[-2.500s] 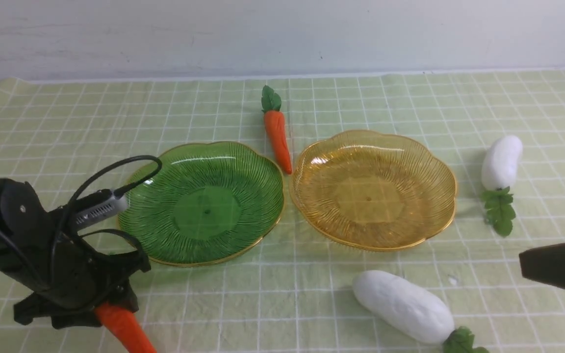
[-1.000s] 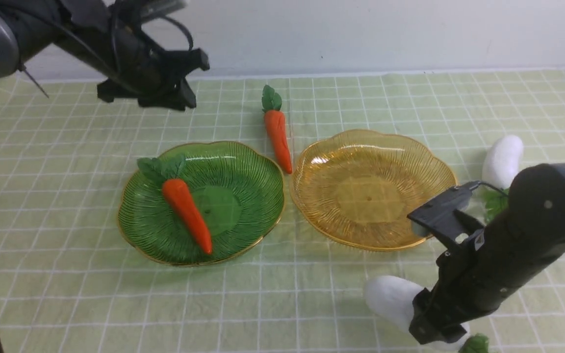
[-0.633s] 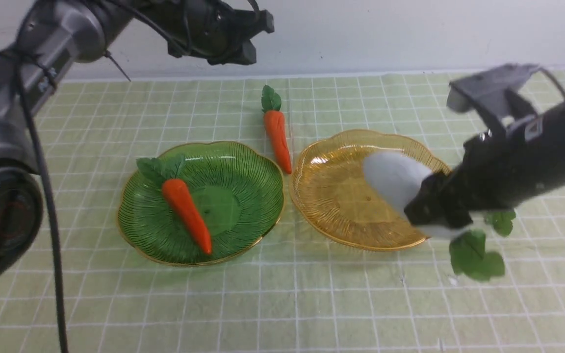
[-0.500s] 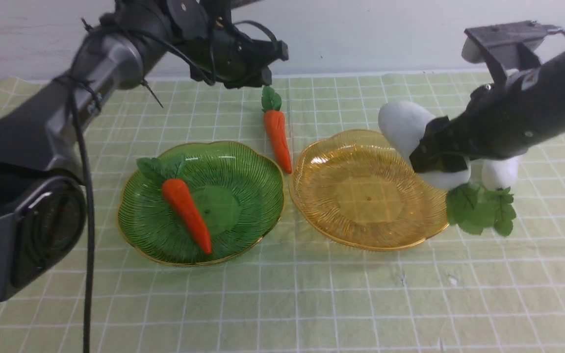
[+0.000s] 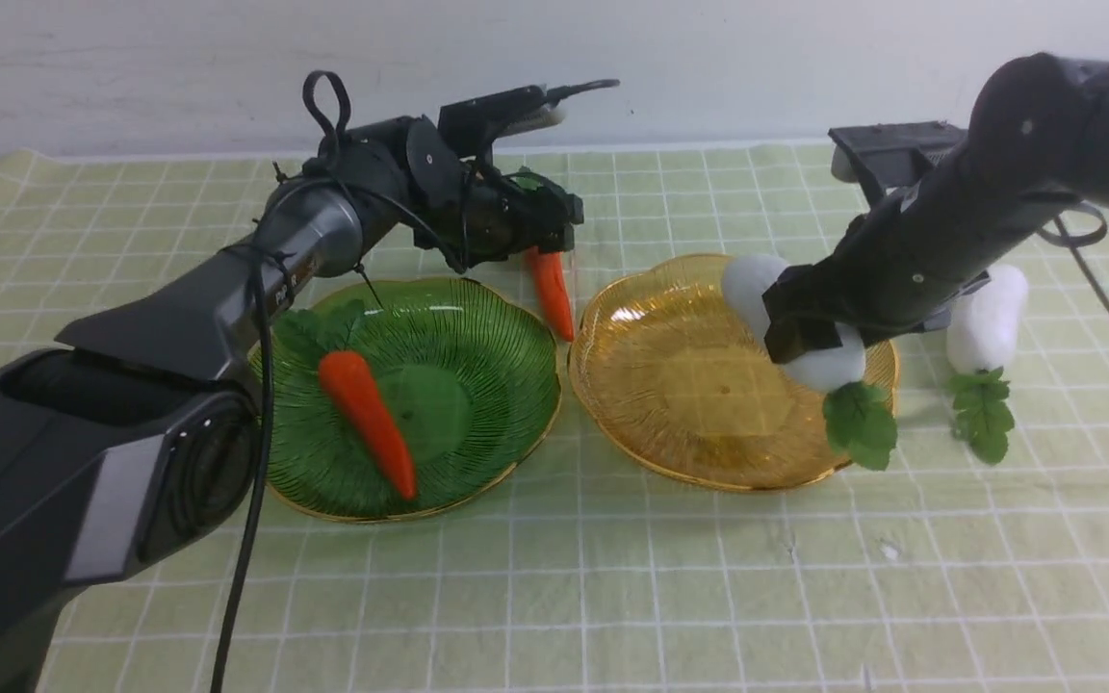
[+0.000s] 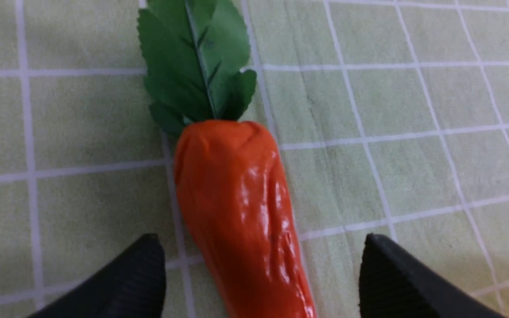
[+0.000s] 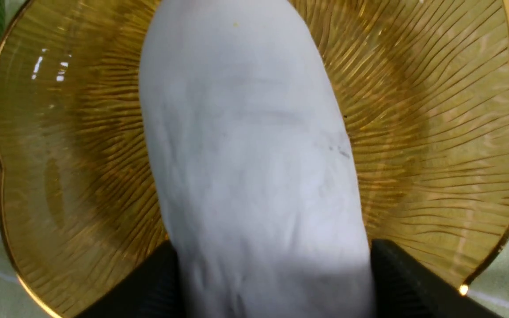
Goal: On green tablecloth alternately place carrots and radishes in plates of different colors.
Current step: 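Place the white radish on the plate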
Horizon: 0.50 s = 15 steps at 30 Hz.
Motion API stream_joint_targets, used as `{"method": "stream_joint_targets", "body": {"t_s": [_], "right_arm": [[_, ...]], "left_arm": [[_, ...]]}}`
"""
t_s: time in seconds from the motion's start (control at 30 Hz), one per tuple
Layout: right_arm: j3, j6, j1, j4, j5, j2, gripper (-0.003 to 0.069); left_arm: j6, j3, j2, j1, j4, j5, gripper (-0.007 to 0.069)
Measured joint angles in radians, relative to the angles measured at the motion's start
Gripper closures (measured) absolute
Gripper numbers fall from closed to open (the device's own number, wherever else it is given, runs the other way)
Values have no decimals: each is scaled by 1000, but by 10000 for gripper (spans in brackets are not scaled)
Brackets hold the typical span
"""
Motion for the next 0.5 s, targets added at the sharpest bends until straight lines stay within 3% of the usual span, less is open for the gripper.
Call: {"method": "stream_joint_targets", "body": {"t_s": [0.27,0.4,0.5], "right_arm": [[-2,0,0,-1,-37,1,39],[-3,0,0,-1,-39,1,27],[-3,0,0,0,-41,1,28]], "left_arm": [[34,-2,29,-4,-1,-34,93],[36,-2,36,-4,-1,-35,99],[37,-2,41,-4,-1,-34,199]]}}
